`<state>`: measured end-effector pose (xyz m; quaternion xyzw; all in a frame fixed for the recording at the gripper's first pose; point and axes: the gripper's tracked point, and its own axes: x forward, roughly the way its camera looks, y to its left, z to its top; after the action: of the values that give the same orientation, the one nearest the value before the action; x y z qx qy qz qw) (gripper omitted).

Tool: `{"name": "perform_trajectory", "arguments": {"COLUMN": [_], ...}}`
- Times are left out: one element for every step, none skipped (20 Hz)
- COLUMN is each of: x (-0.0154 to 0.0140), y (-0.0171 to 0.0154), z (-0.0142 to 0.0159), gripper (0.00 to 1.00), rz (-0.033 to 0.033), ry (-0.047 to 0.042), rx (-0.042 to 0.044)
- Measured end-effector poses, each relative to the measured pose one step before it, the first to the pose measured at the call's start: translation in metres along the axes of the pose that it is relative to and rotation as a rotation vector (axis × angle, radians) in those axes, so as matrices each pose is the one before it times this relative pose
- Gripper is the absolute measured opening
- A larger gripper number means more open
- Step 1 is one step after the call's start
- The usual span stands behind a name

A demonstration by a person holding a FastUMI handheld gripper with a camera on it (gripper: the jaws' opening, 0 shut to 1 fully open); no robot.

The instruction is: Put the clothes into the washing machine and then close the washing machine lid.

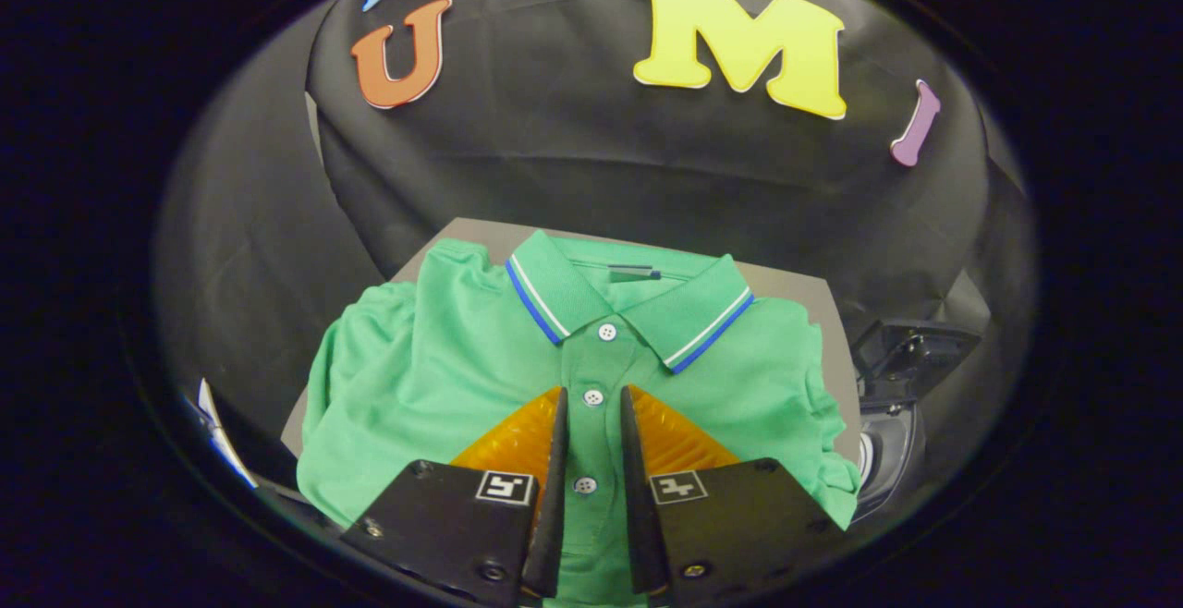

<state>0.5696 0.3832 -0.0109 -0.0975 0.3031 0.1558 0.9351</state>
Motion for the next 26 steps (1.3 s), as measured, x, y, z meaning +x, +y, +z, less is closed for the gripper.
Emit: {"name": "perform_trajectory", "arguments": {"x": [-0.00148, -0.00072, 0.00092, 0.00043, -0.00160, 0.00016, -0.00246, -0.00154, -0.00176, -0.00314, -0.00405, -0.00441, -0.00667, -0.00713, -0.00796, -0.00983, -0.00700, -0.01043, -0.01243, -0.01550, -0.02137, -0.01856, -0.01635, -0.01742, -0.01838, -0.01880], "y": [-0.00019, -0.00225, -0.00097, 0.00034, 0.00112, -0.00066, -0.00074, -0.00067, -0.00136, 0.00033, 0.00077, -0.00107, -0.00050, -0.00090, 0.00028, -0.00089, 0.00140, -0.00035, 0.00100, 0.00031, 0.00185, 0.00126, -0.00118, -0.00140, -0.00286, -0.00348], "z": [0.00160, -0.00111, 0.00194, 0.00060, 0.00113, 0.00015, 0.00069, 0.00001, 0.00247, 0.00086, 0.00228, 0.00239, 0.00251, 0.00339, 0.00255, 0.00523, 0.00815, 0.00483, 0.00561, 0.00504, 0.00232, 0.00458, 0.00839, 0.00797, 0.00929, 0.00912], "gripper": [0.26, 0.22, 0.15, 0.12, 0.10, 0.09, 0.08, 0.08, 0.07, 0.07, 0.07, 0.07, 0.07, 0.07, 0.07, 0.07, 0.07, 0.07, 0.07, 0.07, 0.07, 0.07, 0.07, 0.07, 0.07, 0.07], "rz": [0.01526, 0.01710, 0.01659, 0.01842, 0.01929, 0.01791, 0.01508, 0.01534, 0.01184, 0.01552, 0.02158, 0.01381, 0.01973, 0.01052, 0.01423, 0.00700, 0.01143, 0.00826, 0.01343, 0.00249, 0.00509, -0.00342, -0.00568, -0.00697, -0.01037, -0.01342], "ry": [-0.01073, -0.00827, -0.01068, -0.00565, -0.00338, -0.00527, -0.00970, -0.00541, -0.01234, -0.01444, -0.01489, -0.01875, -0.01360, -0.01349, -0.02166, -0.01802, -0.02015, -0.02484, -0.02432, -0.02148, -0.02517, -0.02471, -0.02838, -0.03190, -0.02662, -0.03024], "rx": [0.00980, 0.00906, 0.02355, 0.01300, 0.00640, -0.00298, -0.01075, -0.01080, -0.00218, -0.00202, 0.00412, 0.00699, 0.00244, 0.00498, 0.00378, -0.00091, -0.00292, 0.00024, -0.00404, -0.00439, -0.00414, -0.00422, -0.00329, -0.00599, -0.00894, -0.00525]}}
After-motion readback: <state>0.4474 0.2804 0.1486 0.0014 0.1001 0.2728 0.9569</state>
